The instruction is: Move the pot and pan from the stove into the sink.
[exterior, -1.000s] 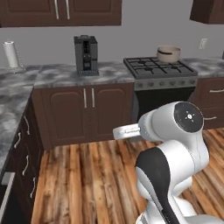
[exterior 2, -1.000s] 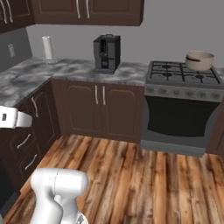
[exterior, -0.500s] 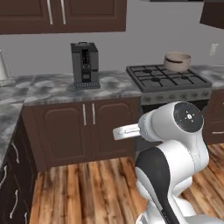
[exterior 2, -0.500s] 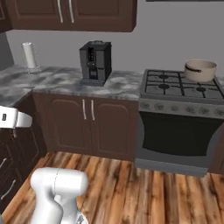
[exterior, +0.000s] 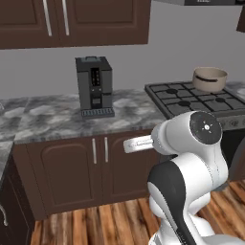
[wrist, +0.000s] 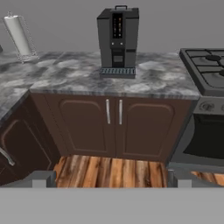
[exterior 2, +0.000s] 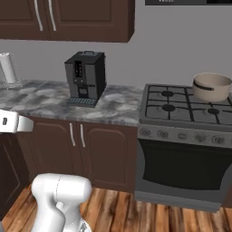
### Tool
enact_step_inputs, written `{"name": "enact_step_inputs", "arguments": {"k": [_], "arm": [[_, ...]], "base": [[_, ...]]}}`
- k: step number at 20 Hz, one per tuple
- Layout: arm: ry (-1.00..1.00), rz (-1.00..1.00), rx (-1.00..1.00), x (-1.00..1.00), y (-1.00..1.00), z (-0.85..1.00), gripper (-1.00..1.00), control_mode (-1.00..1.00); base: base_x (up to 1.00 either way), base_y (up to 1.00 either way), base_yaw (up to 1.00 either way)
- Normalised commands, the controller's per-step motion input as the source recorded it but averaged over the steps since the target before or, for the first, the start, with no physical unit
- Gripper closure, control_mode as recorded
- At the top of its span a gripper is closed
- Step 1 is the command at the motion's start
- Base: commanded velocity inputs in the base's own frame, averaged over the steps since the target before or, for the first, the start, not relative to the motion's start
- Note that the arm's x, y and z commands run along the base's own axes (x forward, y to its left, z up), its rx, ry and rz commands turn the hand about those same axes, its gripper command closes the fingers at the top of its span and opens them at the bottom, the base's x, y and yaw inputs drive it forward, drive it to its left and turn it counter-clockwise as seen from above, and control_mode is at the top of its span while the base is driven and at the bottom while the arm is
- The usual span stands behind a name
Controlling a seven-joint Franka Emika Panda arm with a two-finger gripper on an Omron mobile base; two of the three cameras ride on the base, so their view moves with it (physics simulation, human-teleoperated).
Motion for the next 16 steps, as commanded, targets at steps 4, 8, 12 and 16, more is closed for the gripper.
{"name": "enact_step_inputs", "arguments": {"k": [4, 8, 12, 16], "arm": [[0.00, 0.00, 0.00, 0.00, 0.00, 0.00, -1.00, 1.00], [0.00, 0.00, 0.00, 0.00, 0.00, 0.00, -1.00, 1.00], [0.00, 0.00, 0.00, 0.00, 0.00, 0.00, -1.00, 1.00], [0.00, 0.00, 0.00, 0.00, 0.00, 0.00, -1.00, 1.00]], "base": [[0.53, 0.10, -0.03], [0.00, -0.05, 0.00], [0.08, -0.56, 0.00], [0.09, -0.69, 0.00]]}}
